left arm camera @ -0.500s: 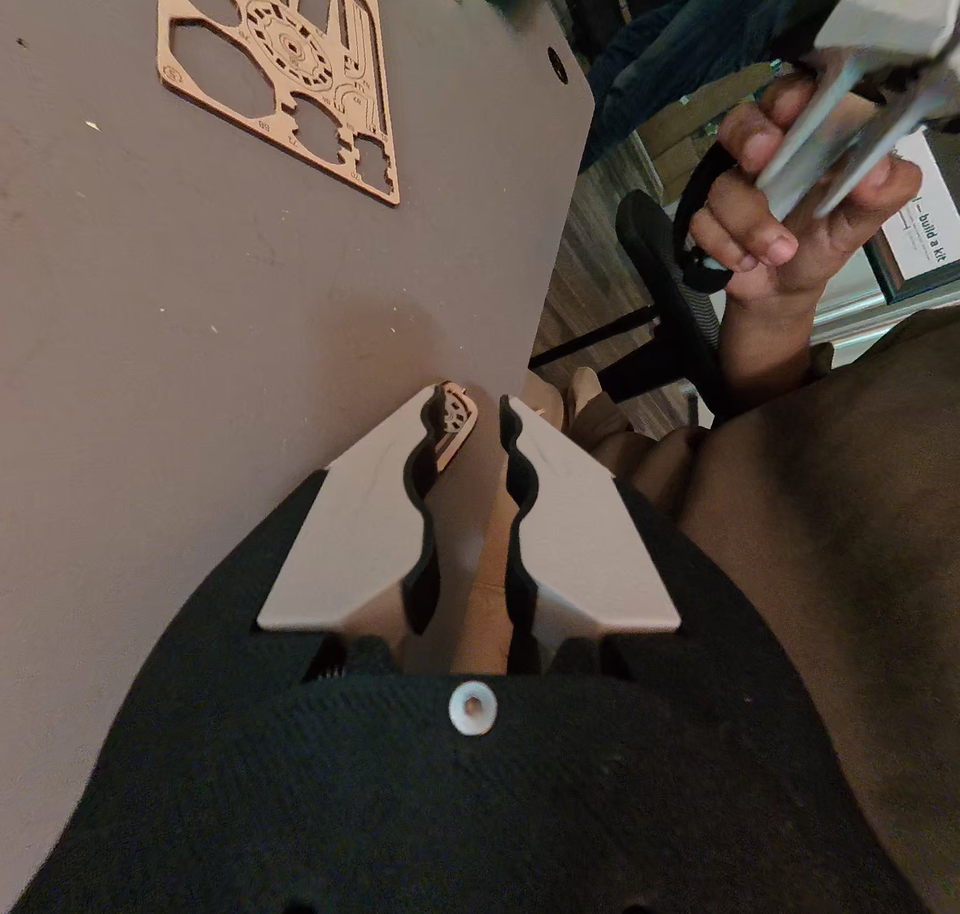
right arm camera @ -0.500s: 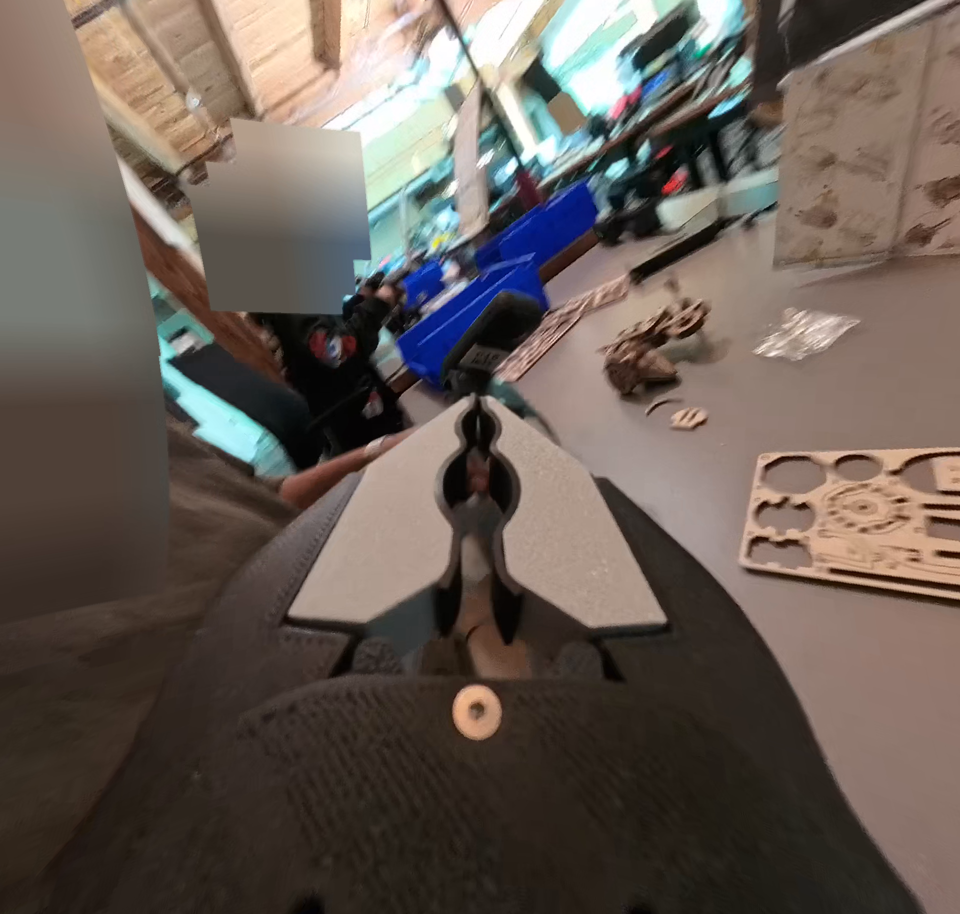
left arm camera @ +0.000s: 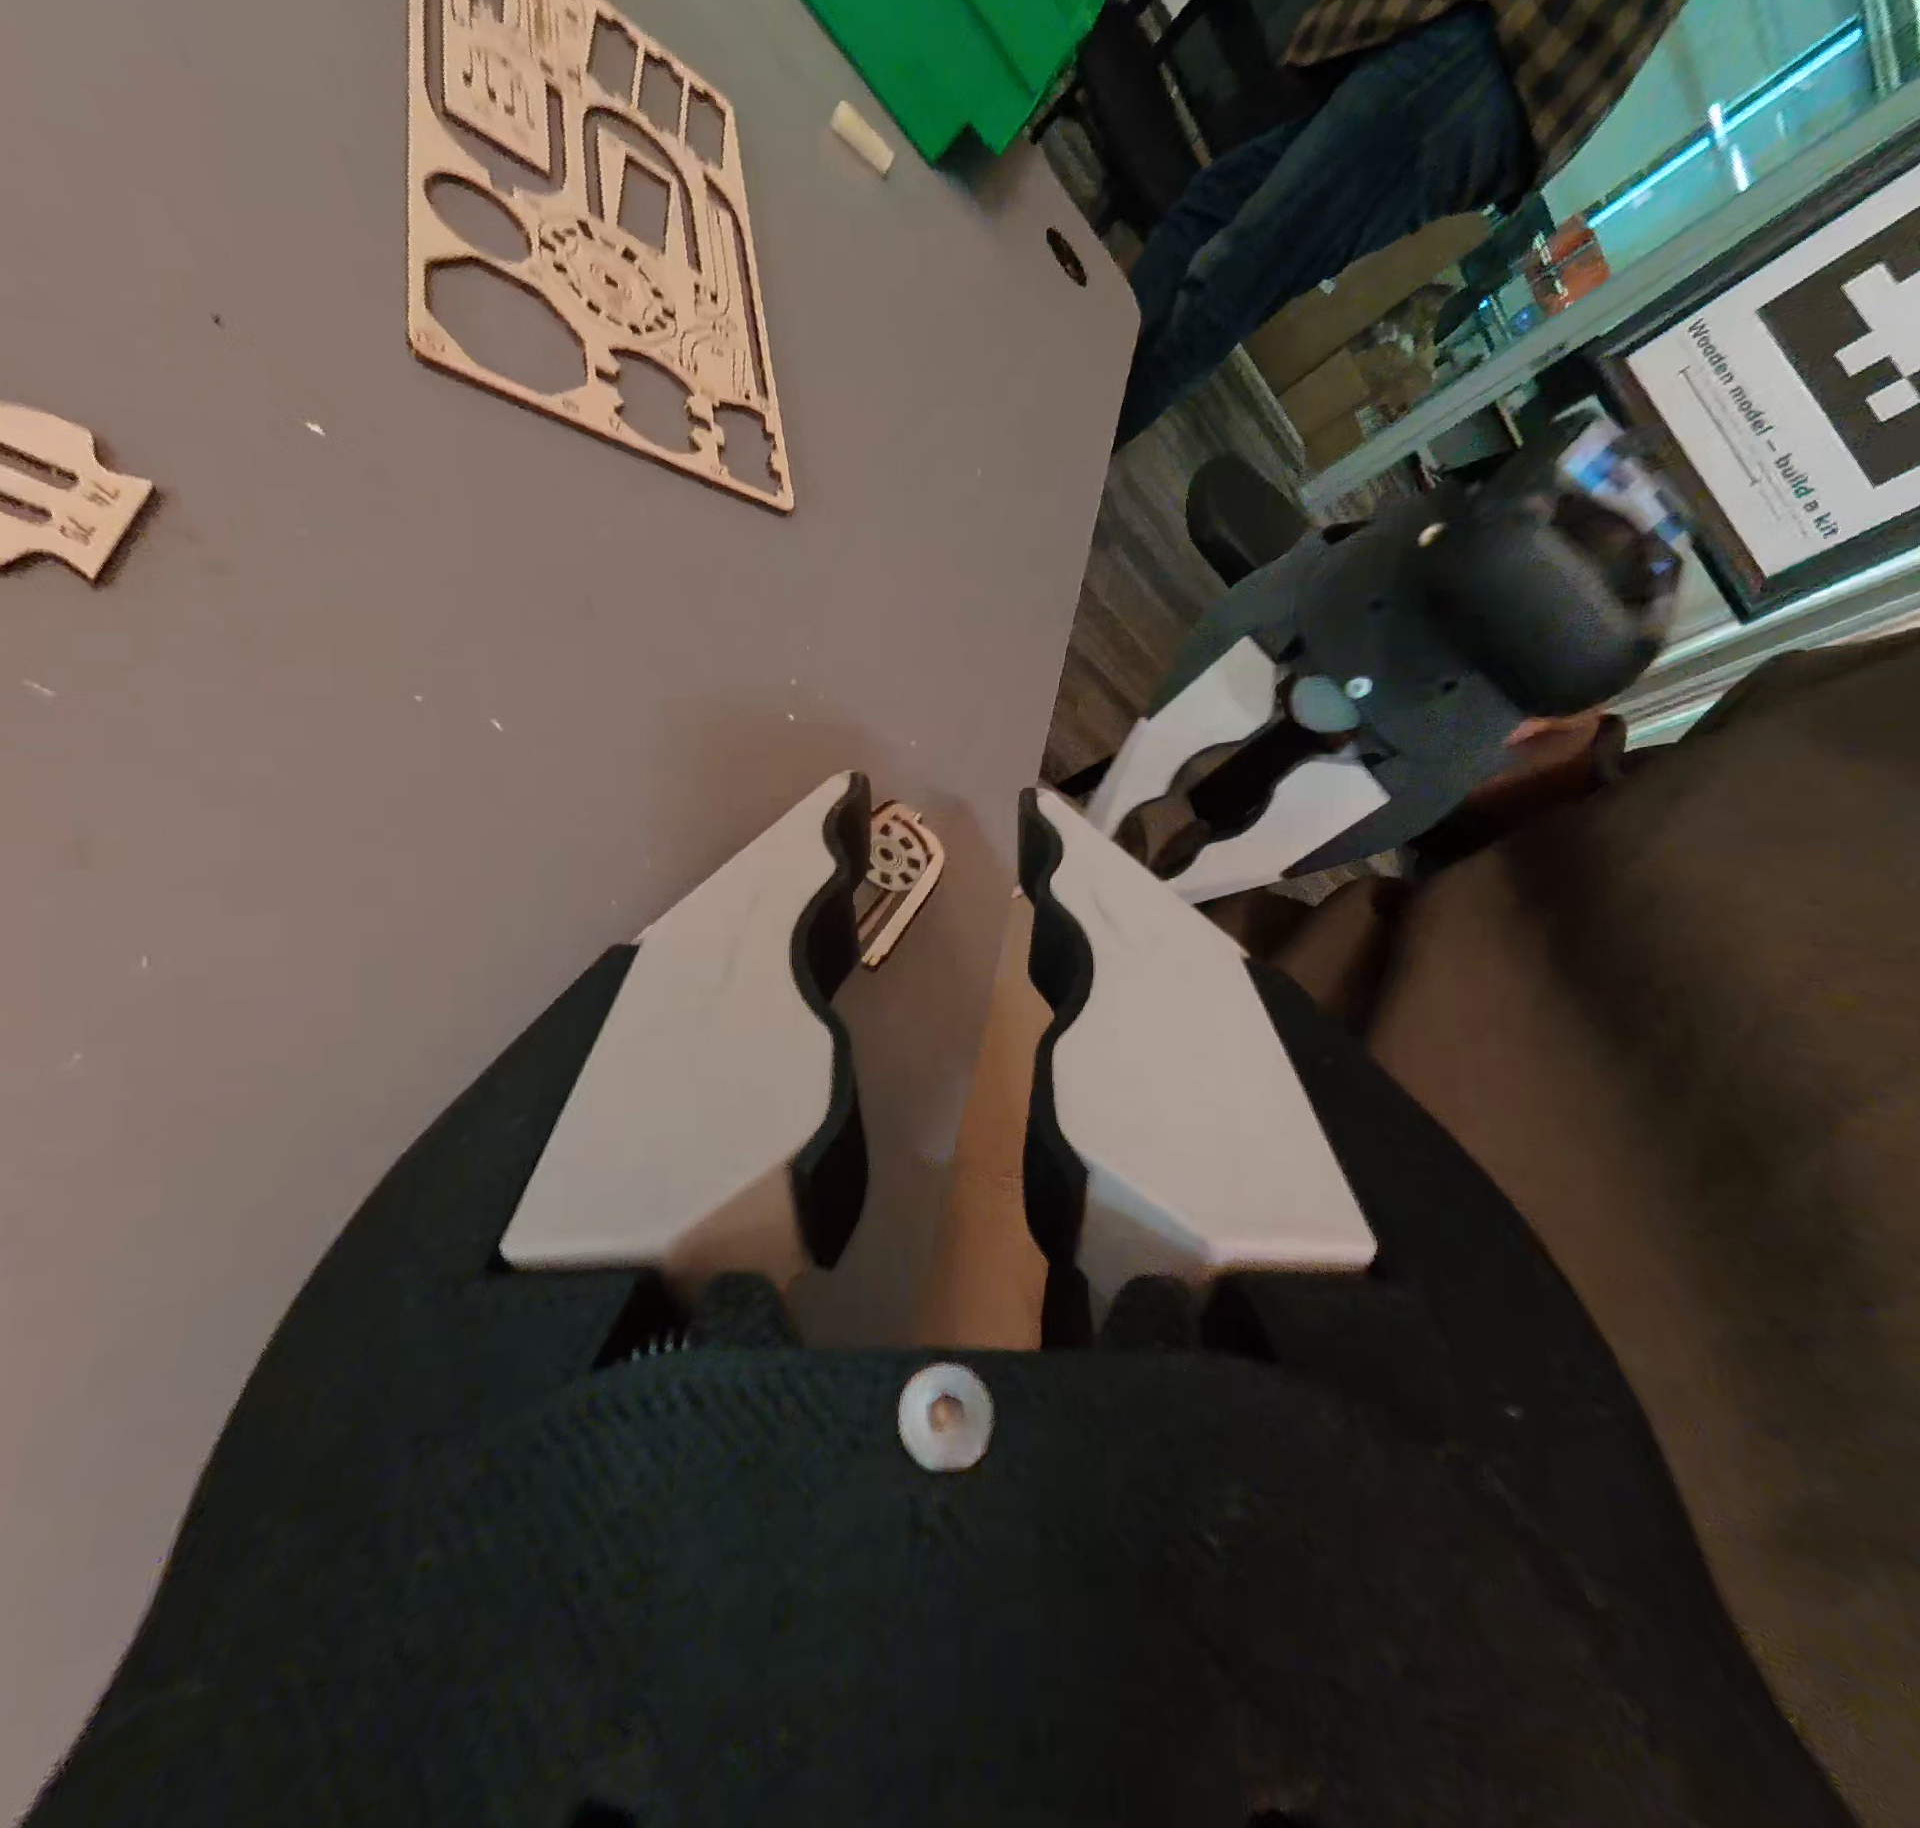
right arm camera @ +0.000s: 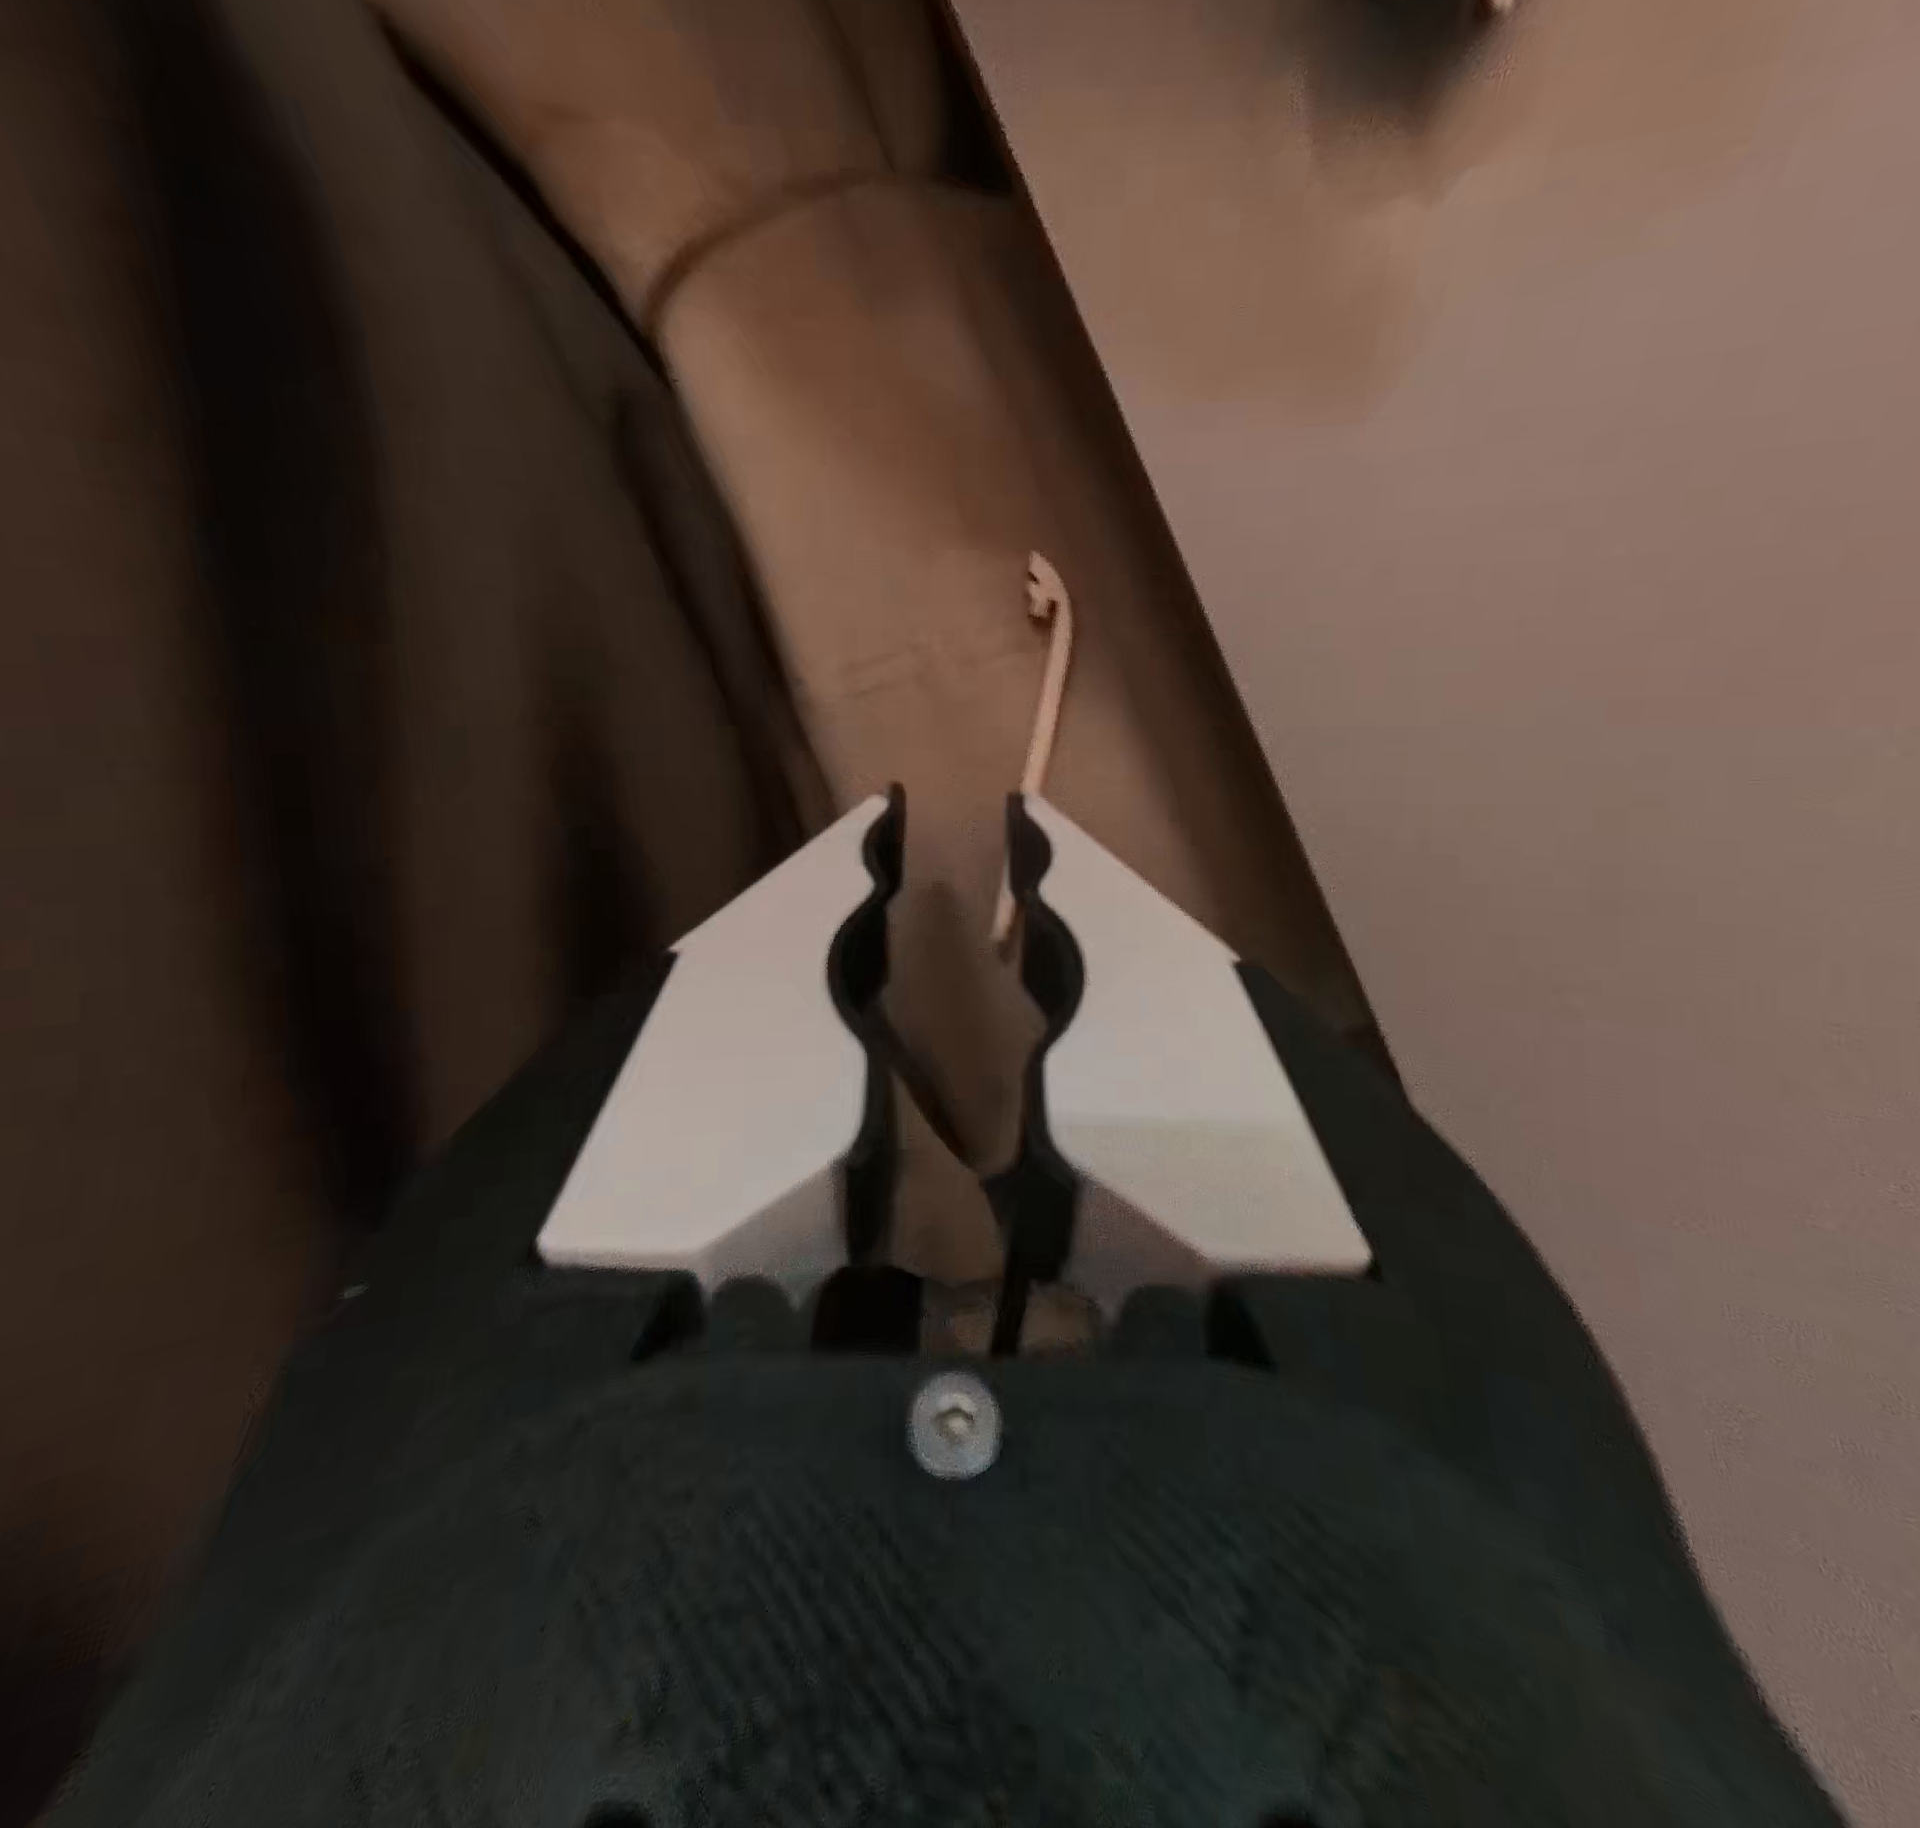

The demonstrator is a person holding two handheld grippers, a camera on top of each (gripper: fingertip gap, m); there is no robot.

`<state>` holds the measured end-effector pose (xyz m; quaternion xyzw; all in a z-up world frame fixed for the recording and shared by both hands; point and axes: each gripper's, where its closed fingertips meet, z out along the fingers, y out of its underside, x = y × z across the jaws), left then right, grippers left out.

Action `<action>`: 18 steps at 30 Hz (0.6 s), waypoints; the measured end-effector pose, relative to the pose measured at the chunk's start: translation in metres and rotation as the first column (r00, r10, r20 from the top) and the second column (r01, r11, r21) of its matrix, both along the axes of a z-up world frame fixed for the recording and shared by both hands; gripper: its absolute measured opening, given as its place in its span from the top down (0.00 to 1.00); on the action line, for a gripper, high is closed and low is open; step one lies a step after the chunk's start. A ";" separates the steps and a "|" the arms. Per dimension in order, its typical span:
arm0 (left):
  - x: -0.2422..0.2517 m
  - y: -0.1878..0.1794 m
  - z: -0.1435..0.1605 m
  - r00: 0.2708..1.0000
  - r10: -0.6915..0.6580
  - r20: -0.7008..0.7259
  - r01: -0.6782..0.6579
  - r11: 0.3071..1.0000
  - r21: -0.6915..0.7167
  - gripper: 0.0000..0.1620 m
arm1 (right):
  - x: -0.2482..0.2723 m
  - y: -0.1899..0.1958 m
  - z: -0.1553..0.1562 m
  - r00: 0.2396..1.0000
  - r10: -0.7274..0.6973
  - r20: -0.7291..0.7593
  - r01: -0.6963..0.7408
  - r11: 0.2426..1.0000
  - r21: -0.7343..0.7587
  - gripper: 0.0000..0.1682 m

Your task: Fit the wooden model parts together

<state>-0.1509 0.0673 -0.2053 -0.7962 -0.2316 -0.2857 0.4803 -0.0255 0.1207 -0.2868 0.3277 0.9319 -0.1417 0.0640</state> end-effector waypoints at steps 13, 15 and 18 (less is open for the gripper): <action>0.003 0.004 0.023 0.997 0.026 -0.075 -0.017 0.993 0.114 0.83 | 0.008 -0.018 -0.001 0.991 -0.014 0.134 0.032 0.991 -0.133 0.99; 0.002 0.006 0.034 0.995 0.049 -0.088 -0.033 0.985 0.167 0.83 | 0.002 -0.026 0.024 0.995 -0.015 0.103 0.041 0.965 -0.259 0.99; -0.006 0.006 0.051 0.984 0.135 -0.117 -0.102 0.963 0.250 0.80 | -0.024 -0.030 0.066 0.995 -0.092 -0.027 0.071 0.895 -0.440 0.99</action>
